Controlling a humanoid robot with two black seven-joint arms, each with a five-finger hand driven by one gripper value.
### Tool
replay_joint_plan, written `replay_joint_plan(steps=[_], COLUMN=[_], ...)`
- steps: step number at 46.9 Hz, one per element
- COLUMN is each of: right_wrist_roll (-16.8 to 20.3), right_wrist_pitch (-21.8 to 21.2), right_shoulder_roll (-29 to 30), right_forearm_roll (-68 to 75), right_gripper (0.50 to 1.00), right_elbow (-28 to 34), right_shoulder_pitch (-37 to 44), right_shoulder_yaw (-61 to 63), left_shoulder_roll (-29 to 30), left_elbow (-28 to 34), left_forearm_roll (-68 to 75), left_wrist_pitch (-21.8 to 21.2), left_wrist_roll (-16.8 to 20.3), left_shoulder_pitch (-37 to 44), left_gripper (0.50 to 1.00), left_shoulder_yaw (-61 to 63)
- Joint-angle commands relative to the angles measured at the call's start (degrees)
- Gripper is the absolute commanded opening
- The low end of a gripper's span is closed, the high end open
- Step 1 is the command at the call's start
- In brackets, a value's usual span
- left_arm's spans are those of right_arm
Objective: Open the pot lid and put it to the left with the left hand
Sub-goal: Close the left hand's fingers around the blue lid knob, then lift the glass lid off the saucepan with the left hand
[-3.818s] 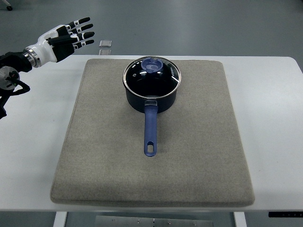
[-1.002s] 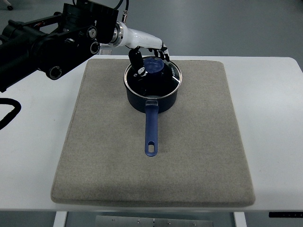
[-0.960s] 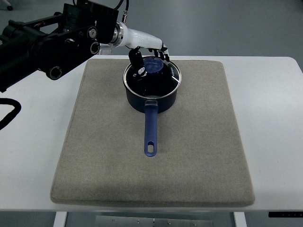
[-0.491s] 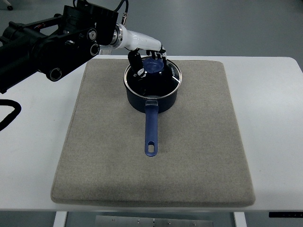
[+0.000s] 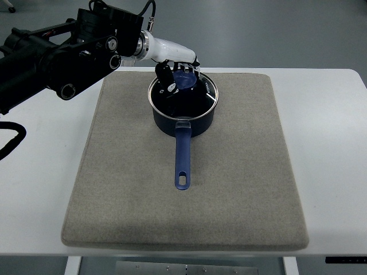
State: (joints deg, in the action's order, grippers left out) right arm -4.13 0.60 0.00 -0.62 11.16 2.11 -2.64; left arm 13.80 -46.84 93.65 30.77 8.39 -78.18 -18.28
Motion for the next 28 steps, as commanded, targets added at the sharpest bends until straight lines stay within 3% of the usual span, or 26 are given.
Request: replay_joint_plan(steps=[1,5,28], right_wrist_roll=[0.0,0.0,0.0], right_wrist_pitch=[0.0,0.0,0.0], right_shoulder_roll=[0.0,0.0,0.0], right_forearm_roll=[0.0,0.0,0.0], right_gripper=[0.917,0.917,0.917], right_elbow=[0.0,0.0,0.0], right_shoulder_pitch=[0.0,0.0,0.0], right_shoulder_yaw=[0.0,0.0,0.0], left_shoulder_roll=[0.0,0.0,2.4], left_elbow=[0.0,0.0,-0.6], left_forearm_roll=[0.4,0.4,-1.0], left_wrist_pitch=[0.1,0.0,0.1], left_wrist_roll=[0.0,0.0,-0.1], left_shoulder_pitch=[0.0,0.0,-2.2], left_gripper=[0.529,0.500,0.500], left_shoulder_yaw=[-0.1,-0.1,-1.2])
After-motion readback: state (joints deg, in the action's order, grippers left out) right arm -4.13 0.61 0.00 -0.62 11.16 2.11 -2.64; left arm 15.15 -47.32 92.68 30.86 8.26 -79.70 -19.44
